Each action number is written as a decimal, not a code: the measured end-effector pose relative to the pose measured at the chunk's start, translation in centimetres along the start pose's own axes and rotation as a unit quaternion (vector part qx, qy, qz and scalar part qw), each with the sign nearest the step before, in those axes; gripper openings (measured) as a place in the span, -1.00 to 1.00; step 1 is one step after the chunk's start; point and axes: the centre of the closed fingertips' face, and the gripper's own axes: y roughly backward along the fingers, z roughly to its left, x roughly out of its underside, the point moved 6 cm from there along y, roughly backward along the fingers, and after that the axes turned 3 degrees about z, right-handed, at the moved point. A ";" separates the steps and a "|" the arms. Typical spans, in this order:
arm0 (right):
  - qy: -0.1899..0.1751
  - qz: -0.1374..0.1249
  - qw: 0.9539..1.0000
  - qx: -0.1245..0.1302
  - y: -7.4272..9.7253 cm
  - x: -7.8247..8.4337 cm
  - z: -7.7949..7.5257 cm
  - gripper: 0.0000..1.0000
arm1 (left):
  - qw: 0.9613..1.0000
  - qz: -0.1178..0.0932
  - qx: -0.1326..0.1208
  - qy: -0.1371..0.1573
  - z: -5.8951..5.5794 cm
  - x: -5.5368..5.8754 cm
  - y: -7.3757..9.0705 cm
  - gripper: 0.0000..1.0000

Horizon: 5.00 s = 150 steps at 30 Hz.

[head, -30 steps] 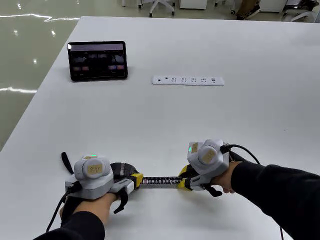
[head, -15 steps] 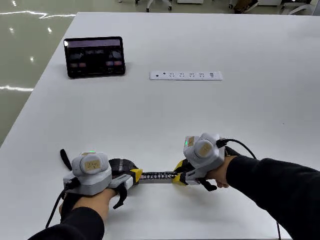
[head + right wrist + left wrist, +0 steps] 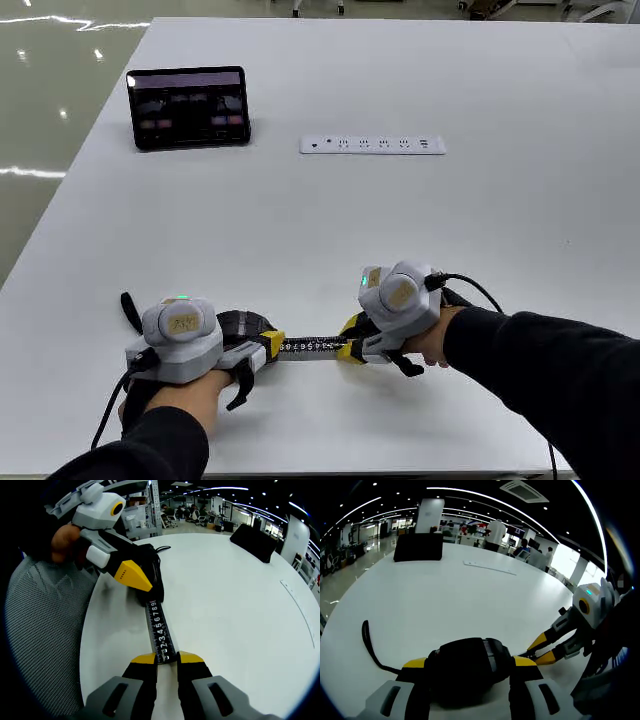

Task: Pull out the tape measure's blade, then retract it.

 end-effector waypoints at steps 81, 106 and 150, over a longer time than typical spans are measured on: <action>0.007 -0.019 1.000 -0.005 -2.6 -3.1 0.8 -0.77 | 1.000 -0.003 0.004 -0.007 -0.1 -0.1 0.1 0.20; 0.006 -0.046 0.999 -0.007 -2.7 -2.9 0.9 -0.80 | 0.999 0.009 0.005 -0.036 0.2 0.0 0.0 0.16; 0.022 -0.057 0.998 -0.019 -4.9 -5.6 1.7 -0.80 | 0.999 0.011 0.023 -0.032 0.2 0.0 0.1 0.15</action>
